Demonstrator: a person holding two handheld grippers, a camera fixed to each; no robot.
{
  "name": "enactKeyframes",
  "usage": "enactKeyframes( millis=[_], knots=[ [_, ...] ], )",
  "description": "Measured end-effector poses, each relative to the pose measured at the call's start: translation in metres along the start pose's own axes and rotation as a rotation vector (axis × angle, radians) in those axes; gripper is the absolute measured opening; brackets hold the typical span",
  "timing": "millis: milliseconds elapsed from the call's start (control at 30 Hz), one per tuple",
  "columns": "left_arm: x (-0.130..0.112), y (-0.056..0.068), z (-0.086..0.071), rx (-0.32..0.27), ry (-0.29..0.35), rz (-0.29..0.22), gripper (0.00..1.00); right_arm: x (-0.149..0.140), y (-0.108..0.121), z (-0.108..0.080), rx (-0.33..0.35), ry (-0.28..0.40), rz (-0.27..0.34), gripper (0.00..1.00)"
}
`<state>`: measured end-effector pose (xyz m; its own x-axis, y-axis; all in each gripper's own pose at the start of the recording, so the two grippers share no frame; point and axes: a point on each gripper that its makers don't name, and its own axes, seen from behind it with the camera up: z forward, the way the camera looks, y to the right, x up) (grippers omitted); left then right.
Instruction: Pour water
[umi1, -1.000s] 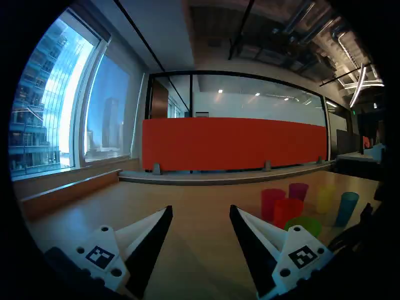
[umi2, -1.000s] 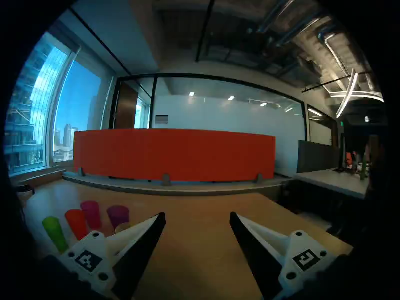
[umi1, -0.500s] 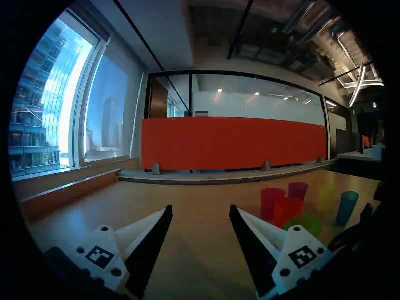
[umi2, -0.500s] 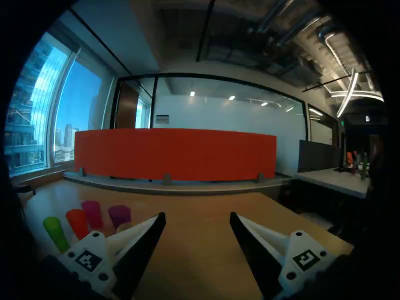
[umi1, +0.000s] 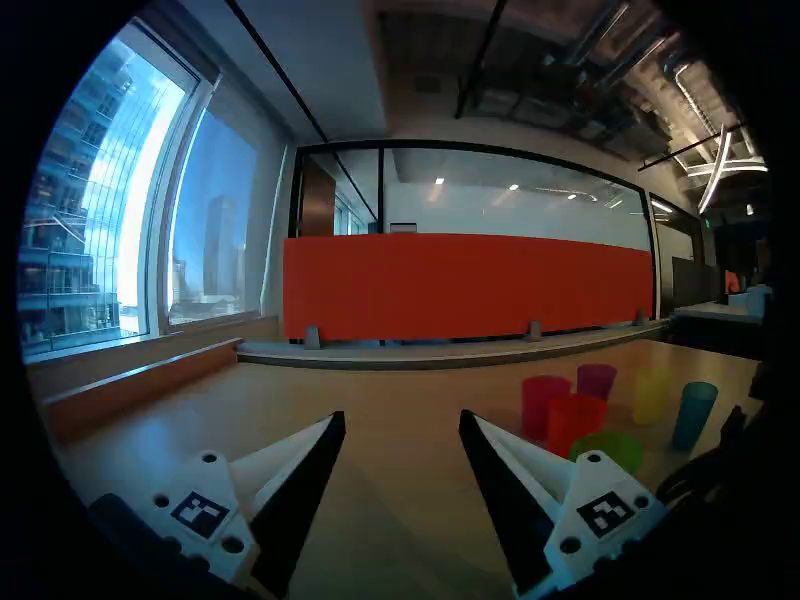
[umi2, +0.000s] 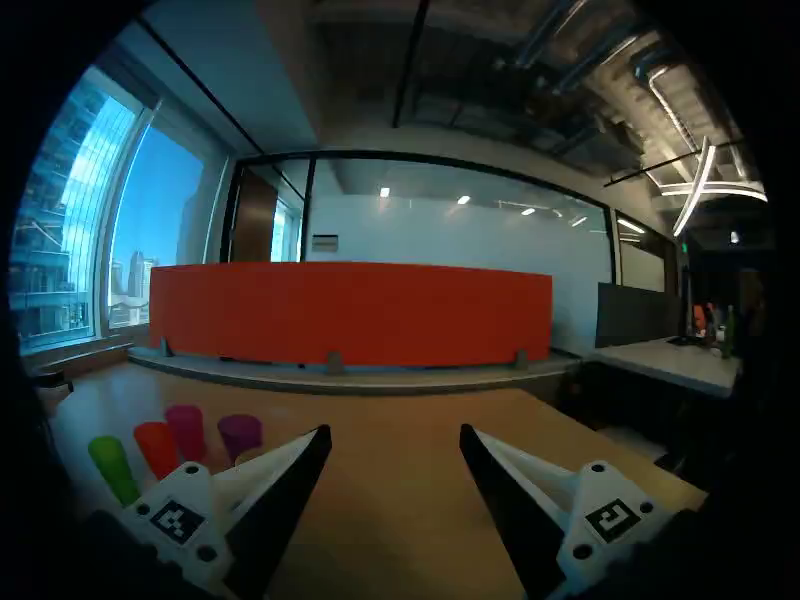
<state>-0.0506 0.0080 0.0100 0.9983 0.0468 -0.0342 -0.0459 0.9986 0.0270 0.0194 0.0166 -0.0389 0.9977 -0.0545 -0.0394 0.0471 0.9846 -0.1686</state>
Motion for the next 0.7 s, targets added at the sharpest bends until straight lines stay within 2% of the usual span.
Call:
enactKeyframes(
  millis=[400,700],
  knots=[
    [0.0003,0.0001,-0.0005,0.000,0.000,0.000,0.84,-0.0004,-0.0008,-0.0066,0.026,0.033,-0.002,1.00],
    [0.0001,0.0004,-0.0010,0.000,0.000,0.000,0.84,0.0019,0.0023,-0.0018,0.031,0.069,-0.016,1.00]
  ],
)
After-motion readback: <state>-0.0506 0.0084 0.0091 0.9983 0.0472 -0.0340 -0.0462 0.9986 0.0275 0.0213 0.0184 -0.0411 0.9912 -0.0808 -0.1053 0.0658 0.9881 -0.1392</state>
